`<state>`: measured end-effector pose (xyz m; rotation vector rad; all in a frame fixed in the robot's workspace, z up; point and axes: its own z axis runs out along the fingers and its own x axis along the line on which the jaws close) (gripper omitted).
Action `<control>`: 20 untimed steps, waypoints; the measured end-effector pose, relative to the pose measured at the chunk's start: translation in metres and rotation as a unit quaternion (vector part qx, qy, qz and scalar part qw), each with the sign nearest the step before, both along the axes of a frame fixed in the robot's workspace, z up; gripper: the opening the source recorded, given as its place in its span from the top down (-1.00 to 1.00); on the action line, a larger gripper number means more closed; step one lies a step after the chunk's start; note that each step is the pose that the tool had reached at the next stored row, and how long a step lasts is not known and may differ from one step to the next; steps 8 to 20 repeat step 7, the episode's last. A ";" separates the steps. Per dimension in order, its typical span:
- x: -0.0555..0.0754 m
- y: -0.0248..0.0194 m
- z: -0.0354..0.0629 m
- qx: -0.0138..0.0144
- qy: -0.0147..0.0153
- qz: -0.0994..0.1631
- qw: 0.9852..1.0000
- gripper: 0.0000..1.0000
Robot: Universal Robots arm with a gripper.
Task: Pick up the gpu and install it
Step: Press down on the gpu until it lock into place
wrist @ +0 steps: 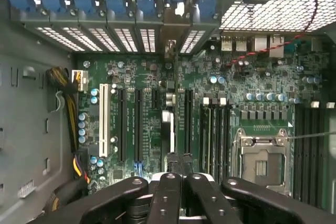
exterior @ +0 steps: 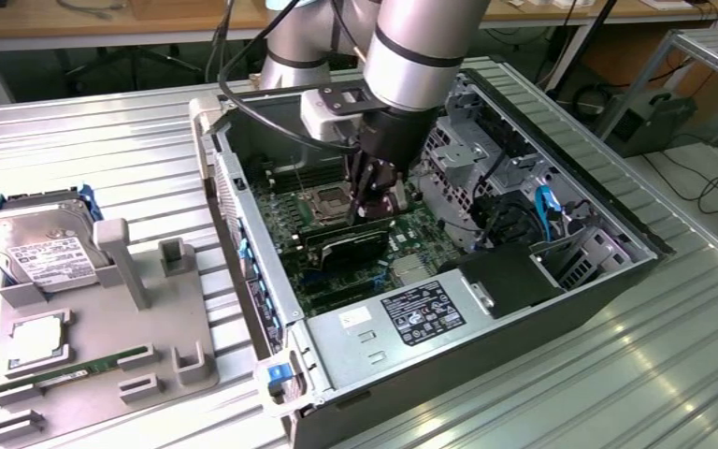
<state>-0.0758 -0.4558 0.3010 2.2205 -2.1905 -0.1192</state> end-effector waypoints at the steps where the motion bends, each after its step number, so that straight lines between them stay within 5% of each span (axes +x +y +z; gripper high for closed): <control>1: 0.000 0.0000 0.0001 0.000 0.000 0.000 1.000 0.79; 20: 0.000 0.0000 0.0004 0.000 0.000 0.000 1.000 0.79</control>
